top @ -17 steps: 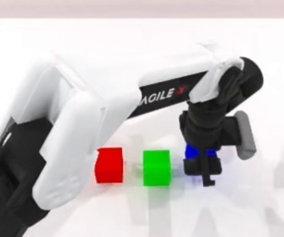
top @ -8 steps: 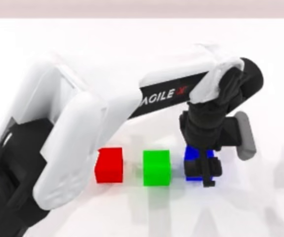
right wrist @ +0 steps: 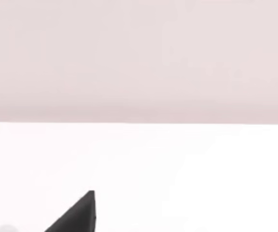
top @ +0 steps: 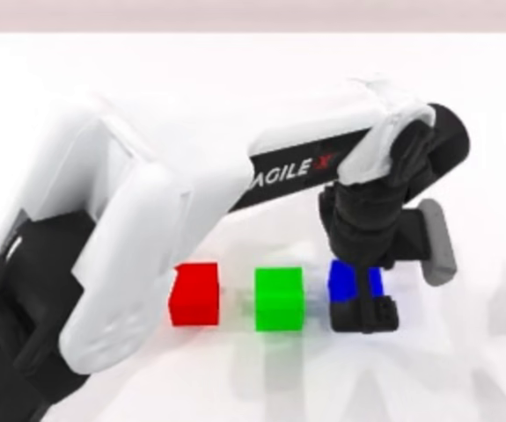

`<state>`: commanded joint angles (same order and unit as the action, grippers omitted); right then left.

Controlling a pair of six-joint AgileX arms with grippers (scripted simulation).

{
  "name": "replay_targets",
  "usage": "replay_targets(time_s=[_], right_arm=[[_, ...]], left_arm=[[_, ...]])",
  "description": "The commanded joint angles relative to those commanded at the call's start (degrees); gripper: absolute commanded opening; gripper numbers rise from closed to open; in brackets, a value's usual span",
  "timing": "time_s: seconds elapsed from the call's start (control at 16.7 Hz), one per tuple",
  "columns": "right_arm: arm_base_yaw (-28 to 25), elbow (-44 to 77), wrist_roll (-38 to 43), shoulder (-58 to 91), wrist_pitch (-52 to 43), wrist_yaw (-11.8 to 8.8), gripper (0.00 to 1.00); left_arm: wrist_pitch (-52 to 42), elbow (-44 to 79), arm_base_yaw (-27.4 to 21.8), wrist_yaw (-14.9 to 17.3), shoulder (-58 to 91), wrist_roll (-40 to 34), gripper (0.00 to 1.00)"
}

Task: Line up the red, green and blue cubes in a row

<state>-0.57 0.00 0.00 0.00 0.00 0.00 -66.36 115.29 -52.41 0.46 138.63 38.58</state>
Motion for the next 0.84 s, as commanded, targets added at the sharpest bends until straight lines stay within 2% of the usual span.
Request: replay_targets(time_s=[0.36,0.84], right_arm=[[0.00,0.00,0.00,0.00,0.00,0.00,1.00],[0.00,0.00,0.00,0.00,0.00,0.00,1.00]], left_arm=[[-1.00,0.99,0.15,-0.01,-0.01,0.08,1.00],[-15.16,14.27,1.24,-0.01,-0.89,-0.07,1.00]])
